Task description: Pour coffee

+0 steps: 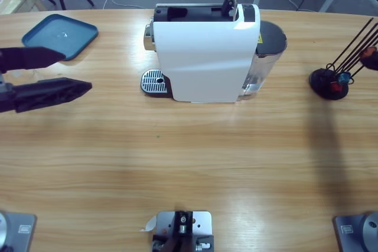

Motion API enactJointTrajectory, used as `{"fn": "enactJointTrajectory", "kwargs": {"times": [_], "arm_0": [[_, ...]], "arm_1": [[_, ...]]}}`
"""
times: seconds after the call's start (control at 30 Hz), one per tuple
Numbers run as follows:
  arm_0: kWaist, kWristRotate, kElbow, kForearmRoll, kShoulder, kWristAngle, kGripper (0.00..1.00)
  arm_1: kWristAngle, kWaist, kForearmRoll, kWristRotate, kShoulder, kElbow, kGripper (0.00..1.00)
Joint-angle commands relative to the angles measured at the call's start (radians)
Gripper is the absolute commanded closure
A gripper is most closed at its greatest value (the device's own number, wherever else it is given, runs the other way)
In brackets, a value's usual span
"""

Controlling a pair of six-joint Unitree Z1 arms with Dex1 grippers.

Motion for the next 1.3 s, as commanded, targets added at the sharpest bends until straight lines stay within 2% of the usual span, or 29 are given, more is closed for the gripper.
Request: {"fn": "enactJointTrajectory", "kwargs": {"times": [0.03,0.23,0.4,0.43,0.5,0.57,0.73,0.83,0.93,1.07,1.3], "arm_0": [[-0.011,-0.017,0.052,-0.022,-0.005,0.005,0.000],[-0.026,-0.019,0.053,-0.022,-0.007,0.006,0.000],[-0.026,-0.019,0.052,-0.026,-0.012,0.008,0.000],[-0.026,-0.018,0.052,-0.026,-0.014,0.010,0.000],[-0.026,-0.016,0.052,-0.026,-0.024,0.028,0.000],[-0.026,-0.015,0.045,-0.014,-0.036,0.078,0.000],[-0.026,0.035,-0.039,0.195,-0.068,0.103,0.000],[-0.026,0.105,-0.100,0.322,-0.094,0.135,0.000],[-0.026,0.116,-0.106,0.342,-0.130,0.184,0.000],[-0.026,0.112,-0.097,0.346,-0.147,0.203,0.000],[-0.023,0.066,-0.070,0.322,-0.188,0.221,0.000]], "arm_1": [[-0.032,0.037,0.159,-0.007,-0.110,-0.117,1.000],[-0.089,0.094,0.333,-0.015,-0.214,-0.239,1.000],[-0.117,0.129,0.416,-0.028,-0.288,-0.272,1.000],[-0.111,0.142,0.421,-0.035,-0.300,-0.273,1.000],[-0.032,0.229,0.425,-0.084,-0.299,-0.280,1.000],[0.034,0.359,0.429,-0.159,-0.264,-0.290,1.000],[0.032,0.635,0.515,-0.325,-0.112,-0.432,1.000],[0.030,0.749,0.571,-0.391,0.003,-0.572,1.000],[0.038,0.844,0.620,-0.471,0.124,-0.699,1.000],[0.073,0.907,0.656,-0.518,0.254,-0.856,1.000],[0.083,0.909,0.679,-0.580,0.419,-1.020,1.000]]}}
